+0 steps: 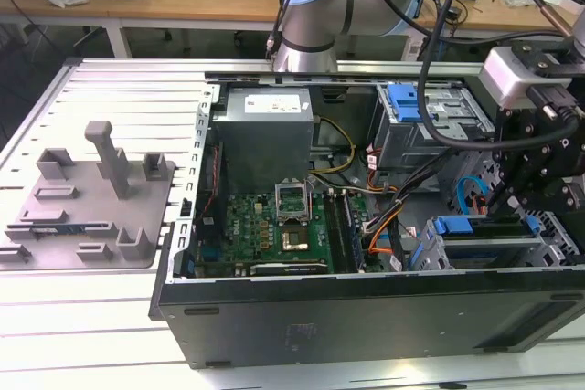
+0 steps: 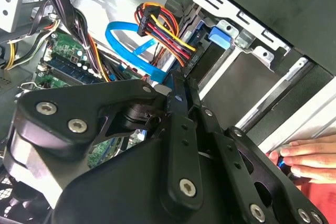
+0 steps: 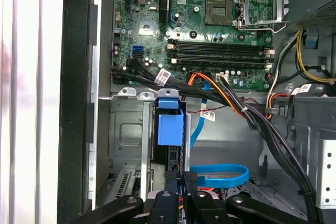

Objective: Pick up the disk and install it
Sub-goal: 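Insert the second disk wire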

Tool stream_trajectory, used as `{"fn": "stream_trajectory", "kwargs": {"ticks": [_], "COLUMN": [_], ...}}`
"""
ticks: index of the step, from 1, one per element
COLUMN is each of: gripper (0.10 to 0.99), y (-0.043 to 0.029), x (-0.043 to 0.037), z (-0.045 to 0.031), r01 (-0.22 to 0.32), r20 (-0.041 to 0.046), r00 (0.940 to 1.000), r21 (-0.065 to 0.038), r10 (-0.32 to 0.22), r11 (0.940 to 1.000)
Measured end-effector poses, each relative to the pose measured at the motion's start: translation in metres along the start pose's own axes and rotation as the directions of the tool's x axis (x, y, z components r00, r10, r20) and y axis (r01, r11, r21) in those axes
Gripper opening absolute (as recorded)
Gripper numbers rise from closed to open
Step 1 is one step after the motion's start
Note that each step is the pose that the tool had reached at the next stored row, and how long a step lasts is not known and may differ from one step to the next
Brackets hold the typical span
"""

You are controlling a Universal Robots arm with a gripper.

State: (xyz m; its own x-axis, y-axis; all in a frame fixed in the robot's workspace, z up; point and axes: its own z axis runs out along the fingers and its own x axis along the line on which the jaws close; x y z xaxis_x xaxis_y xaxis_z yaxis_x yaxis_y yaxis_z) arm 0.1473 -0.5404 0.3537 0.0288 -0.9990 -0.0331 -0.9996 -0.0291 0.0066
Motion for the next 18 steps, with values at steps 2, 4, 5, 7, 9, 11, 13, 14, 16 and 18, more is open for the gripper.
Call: {"fn": "stream_trajectory", "kwargs": {"ticks": [2, 4, 5, 7, 9, 11, 13, 14, 16, 18], "gripper": [0.161, 0.161, 0.161, 0.161, 0.161, 0.161, 0.161, 0.161, 0.161, 0.161], "y": [-0.0001, -0.0002, -0.0002, -0.0003, -0.0003, -0.0003, -0.0003, -0.0003, -0.0003, -0.0003], "x": [0.0, 0.0, 0.0, 0.0002, 0.0004, 0.0004, 0.0004, 0.0004, 0.0005, 0.0005], "z": [0.0004, 0.0007, 0.0009, 0.0015, 0.0021, 0.0027, 0.0036, 0.004, 0.0045, 0.0051], "r01": [0.0, 0.0, 0.0, 0.0, 0.0, 0.0, 0.0, 0.0, 0.0, 0.0], "r20": [0.0001, 0.0, 0.0, 0.0, 0.0001, 0.0001, 0.0001, 0.0002, 0.0, 0.0], "r00": [1.0, 1.0, 1.0, 1.0, 1.0, 1.0, 1.0, 1.0, 1.0, 1.0], "r21": [0.0, 0.0, 0.0, 0.0, 0.0, 0.0, 0.0, 0.0, 0.0, 0.0], "r10": [0.0, 0.0, 0.0, 0.0, 0.0, 0.0, 0.0, 0.0, 0.0, 0.0], "r11": [1.0, 1.0, 1.0, 1.0, 1.0, 1.0, 1.0, 1.0, 1.0, 1.0]}}
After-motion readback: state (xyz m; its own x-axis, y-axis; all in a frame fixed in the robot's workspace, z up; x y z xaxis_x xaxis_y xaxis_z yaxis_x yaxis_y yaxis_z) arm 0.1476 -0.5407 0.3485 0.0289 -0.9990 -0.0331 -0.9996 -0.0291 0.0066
